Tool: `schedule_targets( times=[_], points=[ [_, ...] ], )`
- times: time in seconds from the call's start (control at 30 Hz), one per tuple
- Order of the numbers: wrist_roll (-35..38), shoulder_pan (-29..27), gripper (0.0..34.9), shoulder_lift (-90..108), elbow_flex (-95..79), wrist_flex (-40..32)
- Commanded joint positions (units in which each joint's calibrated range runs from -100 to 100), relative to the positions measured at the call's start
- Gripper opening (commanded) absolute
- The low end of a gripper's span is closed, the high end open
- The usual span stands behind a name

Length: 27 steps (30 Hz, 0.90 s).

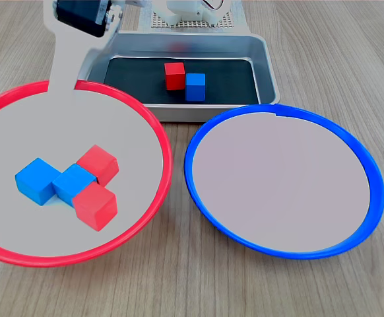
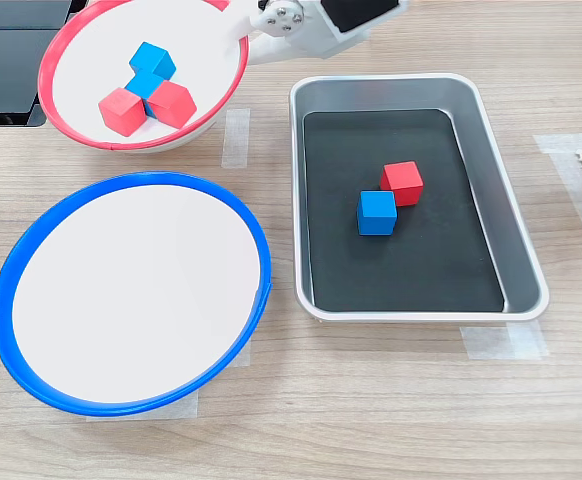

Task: Resolve any anomalies and move all blocks to matching dishes

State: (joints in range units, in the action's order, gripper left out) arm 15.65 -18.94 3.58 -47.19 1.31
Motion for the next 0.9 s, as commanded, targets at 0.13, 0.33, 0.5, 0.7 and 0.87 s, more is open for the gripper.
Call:
schedule_targets(
  times=[0.13,0.33,0.5,0.7,0.87],
  points=[
    [0.44,0.26,0.0,0.47,-0.29,-4.73],
    [2.74,0.82,0.2,0.73,-1.02,-4.07],
    [4.64,0.91,1.1,0.64,-1.38,-2.91],
    [6.4,-0.4,0.5,0.3,0.71,1.13],
    [7.96,-2.0,3.4,-1.32,1.62,0.8]
  ],
)
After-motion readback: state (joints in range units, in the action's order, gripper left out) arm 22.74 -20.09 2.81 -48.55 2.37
